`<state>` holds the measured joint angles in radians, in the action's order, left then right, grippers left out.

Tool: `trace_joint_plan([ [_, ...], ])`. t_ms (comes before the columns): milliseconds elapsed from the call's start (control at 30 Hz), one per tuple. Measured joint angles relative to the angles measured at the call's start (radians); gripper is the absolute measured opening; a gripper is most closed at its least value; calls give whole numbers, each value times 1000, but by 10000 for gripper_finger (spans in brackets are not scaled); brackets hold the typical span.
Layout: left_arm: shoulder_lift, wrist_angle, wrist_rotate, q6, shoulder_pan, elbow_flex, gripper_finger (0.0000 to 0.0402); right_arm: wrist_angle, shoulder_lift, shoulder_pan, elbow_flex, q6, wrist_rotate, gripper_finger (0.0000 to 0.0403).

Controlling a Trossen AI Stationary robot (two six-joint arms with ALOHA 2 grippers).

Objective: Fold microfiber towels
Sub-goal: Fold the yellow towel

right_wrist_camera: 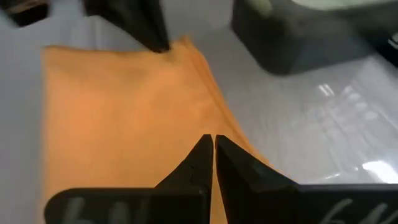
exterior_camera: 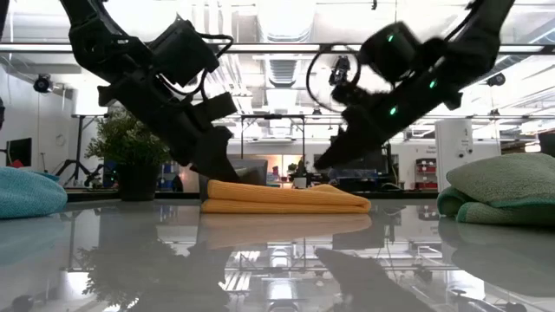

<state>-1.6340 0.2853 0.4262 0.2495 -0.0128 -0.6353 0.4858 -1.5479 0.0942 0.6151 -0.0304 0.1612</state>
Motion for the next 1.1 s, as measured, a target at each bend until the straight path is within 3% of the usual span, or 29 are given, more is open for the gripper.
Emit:
trace_joint_plan([
  [233,-37,-4,0,7,0,0,19,42,-131,37,2,-56,-1,12],
  [500,-49,-42,1,8,0,0,19,20,-158,48,6,-65,-4,12],
  [900,-1,-59,1,-3,0,0,19,-94,-15,50,4,-85,-5,12],
  [1100,50,-68,-9,-24,-3,0,19,-184,87,51,4,-198,-98,13],
])
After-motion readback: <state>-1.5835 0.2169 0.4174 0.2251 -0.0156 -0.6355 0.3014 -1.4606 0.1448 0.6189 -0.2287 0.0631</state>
